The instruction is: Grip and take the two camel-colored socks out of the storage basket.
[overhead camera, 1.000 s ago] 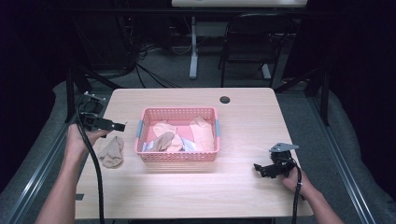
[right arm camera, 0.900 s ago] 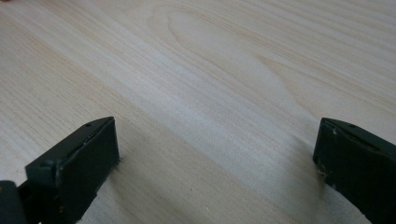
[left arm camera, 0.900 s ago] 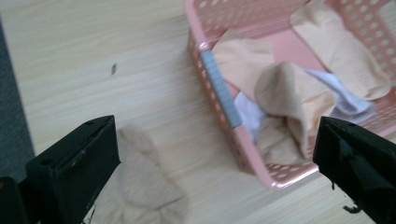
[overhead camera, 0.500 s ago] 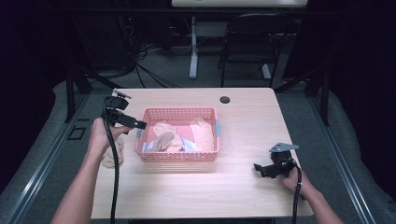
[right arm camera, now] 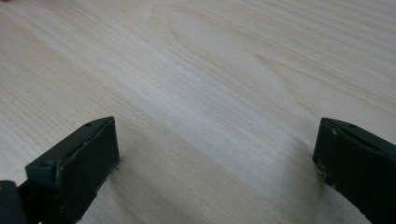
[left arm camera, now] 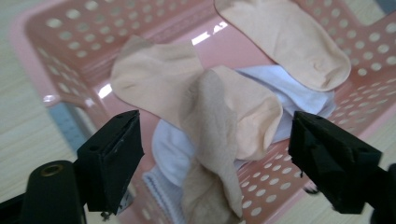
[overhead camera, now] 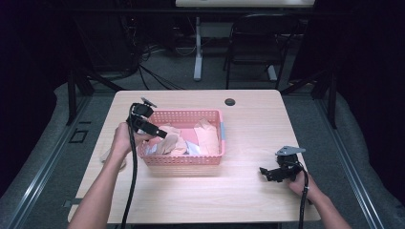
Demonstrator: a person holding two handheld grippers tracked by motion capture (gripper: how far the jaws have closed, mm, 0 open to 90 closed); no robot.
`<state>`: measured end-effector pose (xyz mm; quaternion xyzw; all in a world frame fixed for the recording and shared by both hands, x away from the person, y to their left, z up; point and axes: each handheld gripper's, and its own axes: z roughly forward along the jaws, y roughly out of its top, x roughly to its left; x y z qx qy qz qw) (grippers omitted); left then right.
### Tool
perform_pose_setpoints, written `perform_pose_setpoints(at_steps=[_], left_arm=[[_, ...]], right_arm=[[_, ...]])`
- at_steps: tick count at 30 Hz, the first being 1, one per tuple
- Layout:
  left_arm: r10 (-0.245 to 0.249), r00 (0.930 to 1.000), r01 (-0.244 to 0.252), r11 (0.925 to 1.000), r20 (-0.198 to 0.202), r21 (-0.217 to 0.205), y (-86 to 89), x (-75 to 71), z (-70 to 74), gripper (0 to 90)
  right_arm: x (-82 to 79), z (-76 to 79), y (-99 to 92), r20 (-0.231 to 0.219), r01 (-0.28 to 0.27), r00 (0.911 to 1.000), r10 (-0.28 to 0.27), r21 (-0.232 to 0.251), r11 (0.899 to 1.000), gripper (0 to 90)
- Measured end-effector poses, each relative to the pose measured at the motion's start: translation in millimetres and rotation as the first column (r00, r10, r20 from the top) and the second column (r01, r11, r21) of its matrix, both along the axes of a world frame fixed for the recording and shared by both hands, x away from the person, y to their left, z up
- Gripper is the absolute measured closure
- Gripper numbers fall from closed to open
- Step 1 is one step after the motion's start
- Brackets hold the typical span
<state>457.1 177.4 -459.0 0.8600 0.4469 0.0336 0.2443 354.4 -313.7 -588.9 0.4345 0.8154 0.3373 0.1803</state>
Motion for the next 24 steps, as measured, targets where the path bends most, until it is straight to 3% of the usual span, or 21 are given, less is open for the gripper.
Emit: perform_pose_setpoints(at_steps=[1,4,8,13,19,24], left_arm=[[0.0,1.0,0.0,1.0,0.0,0.0,0.0,0.0,0.0,21.5],[0.004,0.9991,-0.003,0.9998,-0.042,0.019,-9.0,5.5,-17.9,31.1],[0.004,0.9974,-0.001,0.9994,-0.073,0.035,-14.7,7.6,-26.6,40.3],[0.009,0.9944,0.001,0.9956,-0.105,0.093,-23.4,9.3,-38.6,55.2],[0.014,0.9944,-0.002,0.9939,-0.105,0.11,-25.1,7.9,-44.6,81.6],[-0.003,0.996,0.012,0.9951,-0.089,0.098,-24.5,7.5,-39.0,85.4]], right_arm=[[0.0,0.0,0.1,0.001,0.001,1.0,-0.001,0.0,1.0,0.0],[0.0,0.0,0.0,0.0,0.0,1.0,0.0,0.0,1.0,0.0],[0.1,-0.1,0.1,0.0,-0.001,1.0,0.001,0.003,1.0,0.0],[0.3,-0.1,-0.1,0.003,-0.002,1.0,0.002,0.0,1.0,0.0],[-0.3,0.0,0.1,0.001,0.001,1.0,-0.001,-0.001,1.0,0.0],[-0.2,0.0,0.0,0.001,0.001,1.0,-0.001,0.0,1.0,0.0]])
